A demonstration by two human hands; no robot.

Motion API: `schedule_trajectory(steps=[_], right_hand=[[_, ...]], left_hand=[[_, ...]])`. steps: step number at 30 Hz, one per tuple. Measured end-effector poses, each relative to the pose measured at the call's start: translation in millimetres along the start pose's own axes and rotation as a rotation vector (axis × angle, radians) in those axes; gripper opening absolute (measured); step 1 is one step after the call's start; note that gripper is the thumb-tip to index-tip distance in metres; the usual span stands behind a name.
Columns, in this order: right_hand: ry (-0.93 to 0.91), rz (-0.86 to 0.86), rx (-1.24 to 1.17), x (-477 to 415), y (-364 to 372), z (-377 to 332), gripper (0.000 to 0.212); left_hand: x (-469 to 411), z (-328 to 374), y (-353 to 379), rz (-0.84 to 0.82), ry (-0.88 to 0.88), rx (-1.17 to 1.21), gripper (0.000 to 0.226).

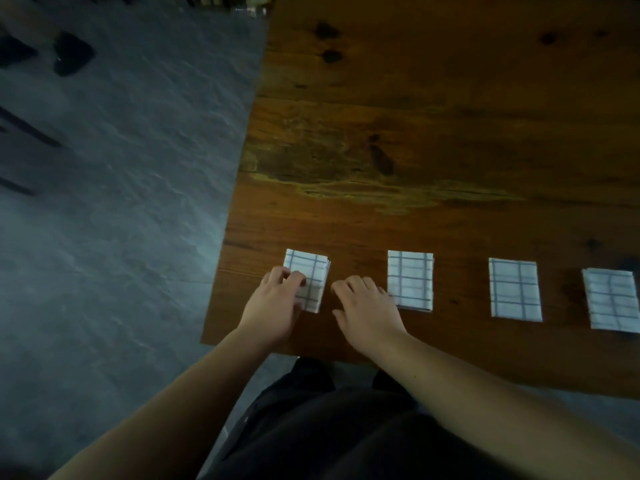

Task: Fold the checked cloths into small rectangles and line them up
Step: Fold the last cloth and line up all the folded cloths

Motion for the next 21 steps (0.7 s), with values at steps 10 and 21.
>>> schedule_trajectory(steps=[10,21], right_hand=[[0.134,-0.065,0.019,-14.9,20.2,-48.8,0.047],[0.29,-0.01,-0.003,-18.6,8.4,-20.2,0.043]], left_hand=[[-14.3,-36.7,-9.0,-0.14,0.118,-0.032,0.04],[-39.7,-10.7,-1.5,-0.172,0.24,-0.065,0.048]])
Point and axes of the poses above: each hand's wrist, its own x-axis away from the middle knuckle, its own y-axis out of the palm, z = x × y, the point moved 5 cm from there along -x, towards the middle knuckle, and after that the axes turned 14 degrees about x, right-handed, at the moved point
